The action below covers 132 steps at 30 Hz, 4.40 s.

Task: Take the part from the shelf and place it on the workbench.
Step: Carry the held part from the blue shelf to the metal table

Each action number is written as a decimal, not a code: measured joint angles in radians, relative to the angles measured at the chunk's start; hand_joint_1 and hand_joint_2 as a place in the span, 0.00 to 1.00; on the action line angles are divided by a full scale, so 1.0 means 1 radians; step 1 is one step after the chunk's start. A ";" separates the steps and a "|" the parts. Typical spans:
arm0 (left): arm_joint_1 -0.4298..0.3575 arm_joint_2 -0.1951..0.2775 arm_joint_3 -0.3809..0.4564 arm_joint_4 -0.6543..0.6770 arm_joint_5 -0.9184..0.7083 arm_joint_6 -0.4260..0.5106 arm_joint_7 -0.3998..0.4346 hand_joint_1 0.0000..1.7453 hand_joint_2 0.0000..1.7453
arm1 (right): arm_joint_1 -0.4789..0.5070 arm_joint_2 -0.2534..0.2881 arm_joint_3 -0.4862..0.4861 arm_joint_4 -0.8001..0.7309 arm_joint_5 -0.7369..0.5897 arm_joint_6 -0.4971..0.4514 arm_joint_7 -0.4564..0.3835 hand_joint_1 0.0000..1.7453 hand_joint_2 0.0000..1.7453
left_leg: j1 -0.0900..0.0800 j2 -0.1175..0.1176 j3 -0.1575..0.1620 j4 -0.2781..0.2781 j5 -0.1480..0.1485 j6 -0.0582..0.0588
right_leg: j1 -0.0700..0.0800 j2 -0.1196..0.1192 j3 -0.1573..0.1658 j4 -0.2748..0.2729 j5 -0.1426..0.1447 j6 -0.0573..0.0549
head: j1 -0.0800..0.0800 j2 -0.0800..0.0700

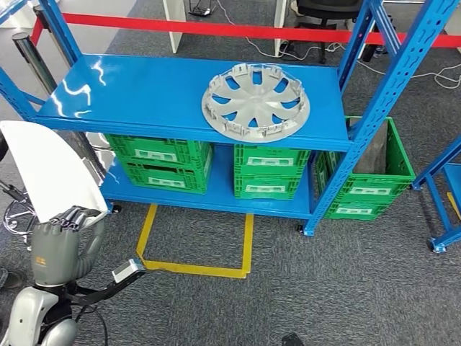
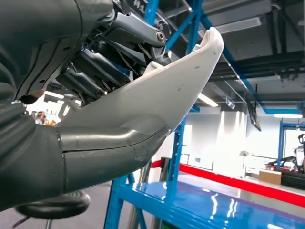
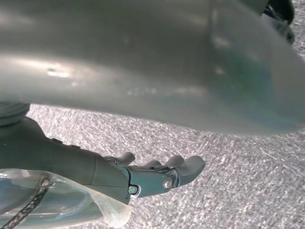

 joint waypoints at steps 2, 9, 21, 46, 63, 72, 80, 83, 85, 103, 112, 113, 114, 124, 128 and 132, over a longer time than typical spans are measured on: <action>0.003 0.001 0.005 -0.002 0.002 0.002 -0.002 1.00 1.00 | 0.000 0.001 0.002 0.000 0.001 -0.002 0.001 0.00 0.00 | -0.004 -0.002 0.036 -0.069 -0.022 0.010 | 0.002 0.001 -0.017 0.010 0.013 0.010 | -0.001 0.000; 0.020 0.003 0.023 -0.006 0.017 0.005 -0.024 1.00 1.00 | 0.001 0.004 0.004 0.000 0.002 -0.005 0.005 0.00 0.00 | -0.004 0.007 -0.024 -0.080 0.023 0.052 | -0.003 0.010 -0.103 0.247 -0.165 0.041 | 0.003 0.000; 0.028 0.001 0.035 -0.010 0.020 0.007 -0.043 1.00 1.00 | -0.009 0.007 0.012 0.000 0.004 -0.012 0.010 0.00 0.00 | -0.013 0.005 -0.120 -0.046 0.061 0.017 | 0.007 0.009 0.132 -0.064 -0.058 -0.015 | 0.001 0.000; 0.031 -0.001 0.039 -0.013 0.023 0.010 -0.052 1.00 1.00 | -0.012 0.011 0.021 -0.001 0.005 -0.014 0.014 0.00 0.00 | -0.001 0.009 -0.149 -0.048 0.116 0.031 | -0.001 0.013 0.126 0.056 -0.102 0.020 | 0.002 0.000; 0.031 0.000 0.040 -0.015 0.035 0.010 -0.061 1.00 1.00 | -0.014 0.014 0.025 0.000 0.006 -0.013 0.018 0.00 0.00 | -0.003 0.006 0.062 -0.064 -0.042 0.009 | 0.005 -0.001 -0.034 0.022 0.023 0.011 | -0.003 0.000; 0.033 -0.001 0.040 -0.015 0.035 0.007 -0.063 1.00 1.00 | -0.007 0.015 0.027 0.000 0.006 -0.013 0.019 0.00 0.00 | 0.000 0.014 -0.032 -0.082 0.040 0.045 | -0.010 0.011 -0.115 0.288 -0.148 0.053 | 0.001 0.000; 0.032 -0.002 0.037 -0.015 0.037 0.004 -0.068 1.00 1.00 | -0.009 0.015 0.028 0.000 0.006 -0.013 0.018 0.00 0.00 | 0.001 0.013 -0.071 -0.080 0.090 0.006 | -0.004 0.012 0.097 -0.035 -0.060 0.023 | 0.001 0.000; 0.032 -0.002 0.037 -0.015 0.038 0.004 -0.069 1.00 1.00 | -0.008 0.016 0.028 0.000 0.006 -0.013 0.018 0.00 0.00 | 0.004 0.010 -0.104 -0.005 0.026 -0.007 | -0.008 0.008 0.089 -0.040 -0.036 -0.001 | -0.002 0.000; 0.033 -0.002 0.037 -0.015 0.039 0.004 -0.070 1.00 1.00 | -0.008 0.016 0.028 0.000 0.006 -0.013 0.018 0.00 0.00 | 0.004 0.009 -0.148 0.128 -0.056 -0.012 | -0.005 0.007 0.076 -0.037 -0.025 -0.008 | -0.003 0.000; 0.041 -0.003 0.035 -0.016 0.047 0.006 -0.074 1.00 1.00 | -0.001 0.016 0.029 0.000 0.006 -0.015 0.020 0.00 0.00 | 0.003 0.012 -0.048 -0.070 0.047 0.044 | -0.014 0.013 -0.100 0.288 -0.151 0.051 | 0.002 0.000; 0.043 -0.003 0.036 -0.017 0.052 0.008 -0.079 1.00 1.00 | -0.002 0.019 0.033 0.000 0.007 -0.016 0.015 0.00 0.00 | -0.001 0.009 -0.066 -0.064 0.067 0.039 | -0.015 0.015 0.061 -0.007 -0.045 0.038 | 0.000 0.000; 0.043 -0.003 0.036 -0.017 0.052 0.008 -0.080 1.00 1.00 | -0.002 0.019 0.034 0.000 0.008 -0.016 0.015 0.00 0.00 | 0.000 0.009 -0.066 -0.067 0.072 0.043 | -0.013 0.015 0.059 -0.007 -0.043 0.036 | 0.000 0.000; 0.042 -0.003 0.036 -0.017 0.052 0.008 -0.080 1.00 1.00 | -0.002 0.019 0.035 0.000 0.008 -0.016 0.014 0.00 0.00 | 0.000 0.009 -0.066 -0.070 0.074 0.041 | -0.012 0.015 0.058 -0.007 -0.042 0.034 | 0.000 0.000; 0.041 -0.004 0.036 -0.018 0.046 0.004 -0.078 1.00 1.00 | -0.003 0.021 0.037 0.000 0.009 -0.016 0.016 0.00 0.00 | 0.003 0.007 -0.068 -0.081 0.090 0.020 | -0.012 0.012 0.053 -0.012 -0.029 0.033 | -0.001 0.000; 0.035 -0.003 0.037 -0.020 0.039 0.001 -0.074 1.00 1.00 | -0.005 0.023 0.041 0.000 0.009 -0.015 0.015 0.00 0.00 | 0.019 0.013 -0.053 -0.147 0.133 0.035 | -0.011 0.014 0.028 0.034 -0.079 0.048 | 0.002 0.000; 0.034 -0.003 0.036 -0.020 0.034 -0.002 -0.071 1.00 1.00 | -0.004 0.023 0.045 0.000 0.010 -0.015 0.014 0.00 0.00 | 0.028 0.014 -0.081 -0.144 0.149 0.021 | -0.031 0.014 -0.045 0.226 -0.175 0.078 | 0.005 0.000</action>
